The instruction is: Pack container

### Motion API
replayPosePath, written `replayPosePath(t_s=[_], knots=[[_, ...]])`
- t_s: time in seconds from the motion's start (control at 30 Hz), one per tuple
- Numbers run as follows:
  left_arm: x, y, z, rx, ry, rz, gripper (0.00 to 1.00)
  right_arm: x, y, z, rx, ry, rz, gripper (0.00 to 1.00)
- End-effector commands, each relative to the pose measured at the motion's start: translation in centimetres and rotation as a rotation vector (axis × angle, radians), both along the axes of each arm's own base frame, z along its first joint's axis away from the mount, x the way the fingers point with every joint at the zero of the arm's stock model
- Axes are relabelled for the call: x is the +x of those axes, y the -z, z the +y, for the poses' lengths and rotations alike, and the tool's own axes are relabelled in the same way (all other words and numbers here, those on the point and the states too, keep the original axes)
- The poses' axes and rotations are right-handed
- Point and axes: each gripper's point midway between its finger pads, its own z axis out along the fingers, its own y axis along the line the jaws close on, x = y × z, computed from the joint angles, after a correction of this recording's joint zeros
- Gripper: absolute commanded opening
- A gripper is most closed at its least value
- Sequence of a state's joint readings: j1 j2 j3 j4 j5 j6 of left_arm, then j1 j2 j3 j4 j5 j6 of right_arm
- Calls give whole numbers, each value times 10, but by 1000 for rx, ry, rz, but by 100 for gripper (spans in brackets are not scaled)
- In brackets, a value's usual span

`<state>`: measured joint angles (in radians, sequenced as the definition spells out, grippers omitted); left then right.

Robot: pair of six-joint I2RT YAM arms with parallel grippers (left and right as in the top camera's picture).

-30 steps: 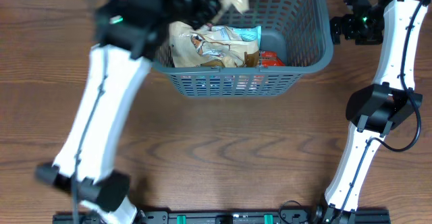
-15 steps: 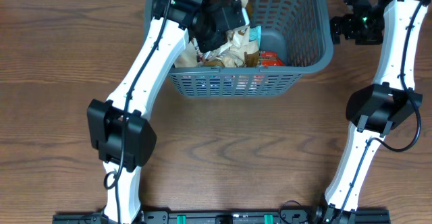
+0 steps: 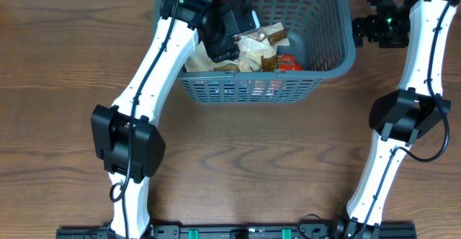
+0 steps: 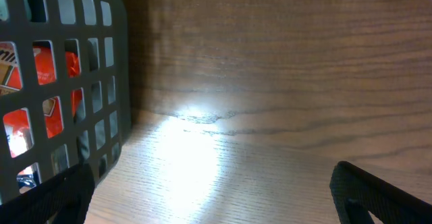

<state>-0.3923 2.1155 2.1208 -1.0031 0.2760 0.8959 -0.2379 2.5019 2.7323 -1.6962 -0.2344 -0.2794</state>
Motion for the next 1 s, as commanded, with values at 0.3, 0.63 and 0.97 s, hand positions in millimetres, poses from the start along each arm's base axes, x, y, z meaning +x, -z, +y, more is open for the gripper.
replayPosePath(t_s=[0.3, 0.63, 0.97], knots=[[-30, -192, 106, -153, -442, -348, 90, 14, -87, -16, -134, 75, -265, 99], [-79, -222, 255, -232, -1015, -322, 95, -24, -219, -6, -247, 120, -570, 99], [-125, -176, 280, -187, -1105, -88, 95, -83, -231, 12, -189, 197, -478, 99]])
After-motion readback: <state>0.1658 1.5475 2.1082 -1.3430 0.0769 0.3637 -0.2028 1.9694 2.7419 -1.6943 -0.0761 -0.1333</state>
